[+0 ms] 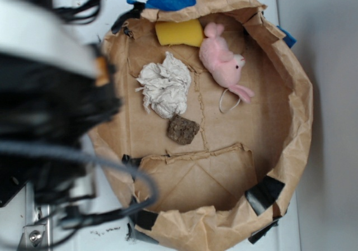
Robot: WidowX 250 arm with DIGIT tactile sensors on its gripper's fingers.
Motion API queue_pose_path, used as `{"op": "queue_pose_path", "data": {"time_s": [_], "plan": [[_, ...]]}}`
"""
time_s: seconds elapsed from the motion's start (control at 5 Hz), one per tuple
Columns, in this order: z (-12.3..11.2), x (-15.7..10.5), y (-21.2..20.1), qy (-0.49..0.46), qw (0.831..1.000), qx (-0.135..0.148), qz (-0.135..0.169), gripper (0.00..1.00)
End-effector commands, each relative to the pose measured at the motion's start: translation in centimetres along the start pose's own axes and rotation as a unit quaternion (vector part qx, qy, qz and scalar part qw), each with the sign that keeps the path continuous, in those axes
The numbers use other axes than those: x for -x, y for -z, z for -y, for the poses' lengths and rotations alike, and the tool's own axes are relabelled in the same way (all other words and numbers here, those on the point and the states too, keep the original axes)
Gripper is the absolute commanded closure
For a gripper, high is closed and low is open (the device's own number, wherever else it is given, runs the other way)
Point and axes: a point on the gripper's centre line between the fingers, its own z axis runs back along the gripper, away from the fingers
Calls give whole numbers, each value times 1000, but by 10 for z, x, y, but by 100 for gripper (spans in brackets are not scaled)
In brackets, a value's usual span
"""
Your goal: Grab the pink bunny.
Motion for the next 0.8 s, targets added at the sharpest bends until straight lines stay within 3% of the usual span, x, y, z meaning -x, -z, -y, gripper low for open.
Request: {"op": "queue_pose_path", "data": {"time_s": [0.0,0.2,0.4,0.6], "plan": [[8,-47,31,150,989,0,2,0],[21,-46,42,272,962,-20,8,0],[18,-43,49,384,921,-42,51,0],[7,-36,45,413,905,-39,92,0]]}}
